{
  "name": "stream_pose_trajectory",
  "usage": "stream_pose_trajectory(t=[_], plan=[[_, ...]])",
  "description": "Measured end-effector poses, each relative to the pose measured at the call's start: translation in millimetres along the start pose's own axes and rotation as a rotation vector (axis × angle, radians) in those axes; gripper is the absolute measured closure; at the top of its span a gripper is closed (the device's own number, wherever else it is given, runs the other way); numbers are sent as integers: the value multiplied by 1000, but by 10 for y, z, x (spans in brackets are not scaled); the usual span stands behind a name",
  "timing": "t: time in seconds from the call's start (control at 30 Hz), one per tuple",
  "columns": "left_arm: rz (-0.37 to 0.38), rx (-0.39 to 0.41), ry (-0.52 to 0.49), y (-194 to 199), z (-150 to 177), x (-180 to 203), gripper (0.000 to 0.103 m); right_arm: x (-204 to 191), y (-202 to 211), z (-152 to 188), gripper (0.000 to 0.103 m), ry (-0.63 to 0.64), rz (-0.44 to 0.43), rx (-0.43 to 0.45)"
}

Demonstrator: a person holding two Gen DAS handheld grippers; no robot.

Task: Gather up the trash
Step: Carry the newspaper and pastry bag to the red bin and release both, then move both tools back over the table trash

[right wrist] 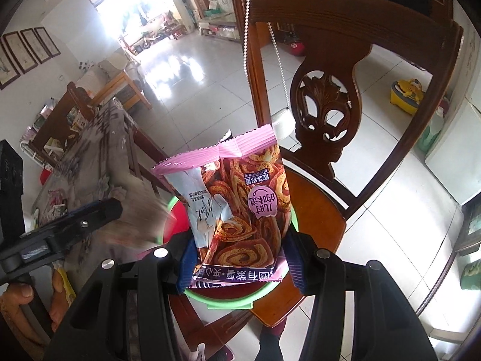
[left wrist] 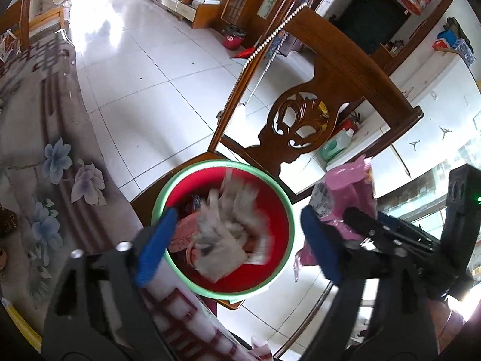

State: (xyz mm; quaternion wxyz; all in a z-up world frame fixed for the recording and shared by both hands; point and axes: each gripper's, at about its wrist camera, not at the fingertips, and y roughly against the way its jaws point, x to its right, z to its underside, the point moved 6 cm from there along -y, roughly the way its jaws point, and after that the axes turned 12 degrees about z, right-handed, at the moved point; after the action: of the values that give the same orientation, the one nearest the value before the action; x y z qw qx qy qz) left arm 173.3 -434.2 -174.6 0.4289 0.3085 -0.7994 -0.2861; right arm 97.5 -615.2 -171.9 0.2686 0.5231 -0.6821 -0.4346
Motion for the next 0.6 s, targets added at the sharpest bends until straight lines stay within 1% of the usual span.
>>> stream_pose_trajectory(t=[0.03,0.13,0.17,0.23,0.43,0.6], plan=[[-2,3,5,22,0,-17,20,-19,-11,8,45,6,-3,-6],[-11,17,26,98,-6,-82,19,-87,-59,19,35,23,-18,-20],[-15,26,37,138,-6,-119,19,-113,-76,20,34,31,-22,-24],[-21,38,56,204,-2,-184,19,-167,-98,32,27,43,-28,-30],[-48,69,108,401,63,-389,19,-269,-113,45,23,39,-36,-37],[-52,87,130,567,138,-496,19,-383,-84,36,22,39,-37,-29]])
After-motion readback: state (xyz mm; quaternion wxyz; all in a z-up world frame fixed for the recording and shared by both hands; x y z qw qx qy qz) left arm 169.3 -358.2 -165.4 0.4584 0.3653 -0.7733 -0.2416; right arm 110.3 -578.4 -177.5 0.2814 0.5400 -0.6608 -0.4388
